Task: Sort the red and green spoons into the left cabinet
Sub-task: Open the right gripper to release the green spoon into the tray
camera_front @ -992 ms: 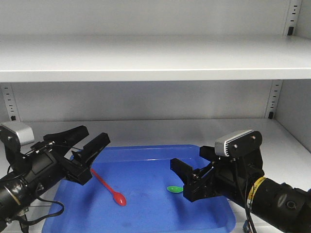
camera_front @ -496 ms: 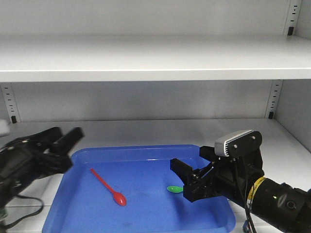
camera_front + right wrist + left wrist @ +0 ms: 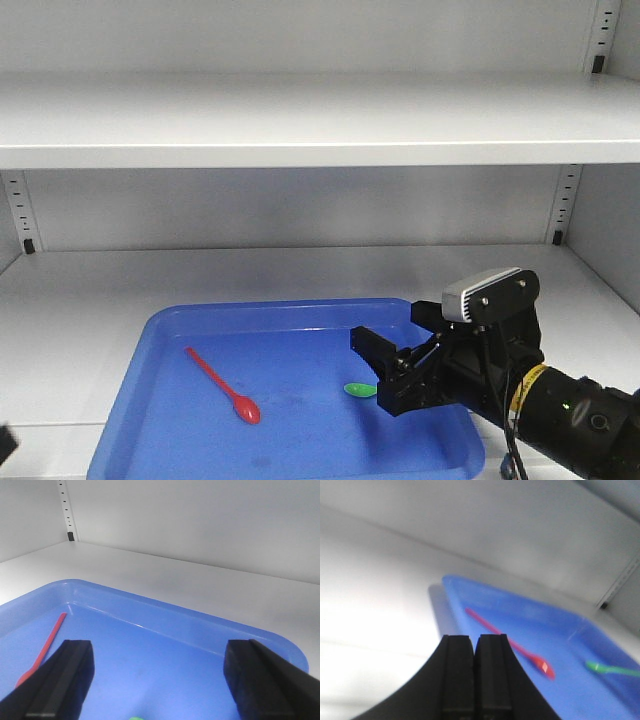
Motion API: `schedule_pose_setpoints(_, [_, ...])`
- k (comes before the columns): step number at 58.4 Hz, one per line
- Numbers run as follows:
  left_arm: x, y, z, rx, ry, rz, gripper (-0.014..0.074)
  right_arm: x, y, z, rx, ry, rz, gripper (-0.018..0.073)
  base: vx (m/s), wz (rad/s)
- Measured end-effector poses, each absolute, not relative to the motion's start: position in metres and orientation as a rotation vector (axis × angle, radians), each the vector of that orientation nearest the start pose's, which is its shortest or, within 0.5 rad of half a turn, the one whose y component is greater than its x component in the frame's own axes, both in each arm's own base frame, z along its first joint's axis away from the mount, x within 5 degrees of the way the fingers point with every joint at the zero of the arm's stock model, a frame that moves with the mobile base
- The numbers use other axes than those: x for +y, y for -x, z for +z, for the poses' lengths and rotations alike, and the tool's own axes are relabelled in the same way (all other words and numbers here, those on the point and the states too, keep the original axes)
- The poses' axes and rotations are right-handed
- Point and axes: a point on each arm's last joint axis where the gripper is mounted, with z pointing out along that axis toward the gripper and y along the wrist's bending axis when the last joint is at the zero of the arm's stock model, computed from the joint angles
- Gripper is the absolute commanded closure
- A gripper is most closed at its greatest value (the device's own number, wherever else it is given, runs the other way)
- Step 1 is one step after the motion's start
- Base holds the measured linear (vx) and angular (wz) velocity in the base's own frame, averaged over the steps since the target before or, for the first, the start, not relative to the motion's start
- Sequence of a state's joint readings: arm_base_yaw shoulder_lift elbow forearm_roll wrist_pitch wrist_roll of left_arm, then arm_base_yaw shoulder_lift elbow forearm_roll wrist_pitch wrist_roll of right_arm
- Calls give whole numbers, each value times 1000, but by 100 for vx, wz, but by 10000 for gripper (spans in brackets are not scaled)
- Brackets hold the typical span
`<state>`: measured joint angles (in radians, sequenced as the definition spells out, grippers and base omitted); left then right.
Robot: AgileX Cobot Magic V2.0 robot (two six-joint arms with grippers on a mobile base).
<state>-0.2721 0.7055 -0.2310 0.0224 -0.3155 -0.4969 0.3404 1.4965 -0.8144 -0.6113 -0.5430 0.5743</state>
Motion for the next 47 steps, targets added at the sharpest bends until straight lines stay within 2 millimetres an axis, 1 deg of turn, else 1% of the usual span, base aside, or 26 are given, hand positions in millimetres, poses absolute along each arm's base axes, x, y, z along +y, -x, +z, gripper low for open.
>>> schedule_pose_setpoints(4, [-35,-123,247,1708,117,-516,604,133,-296,273,1660,486,534,-33,0,0])
schedule_pose_setpoints(10, [-30,-106,236,1758,-36,-370,604,133,-296,273,1660,486,534,-33,0,0])
schedule_pose_setpoints(17, [-25,-90,224,1744,-201,-228,604,133,-296,273,1660,486,534,-33,0,0])
schedule_pose_setpoints(20, [-23,-84,220,1719,-240,-185,604,133,-296,273,1660,486,534,-33,0,0])
schedule_pose_setpoints(24, [-19,-78,214,1688,-232,-154,604,133,-296,273,1660,486,534,-33,0,0])
schedule_pose_setpoints(33, [-9,-66,199,1623,-138,-86,604,133,-296,273,1660,486,534,-33,0,0])
schedule_pose_setpoints(40, [-4,-58,199,1567,-74,-27,604,133,-296,273,1661,486,533,-33,0,0])
schedule_pose_setpoints(47, [0,-57,196,1594,-24,21,604,134,-296,273,1660,486,535,-33,0,0])
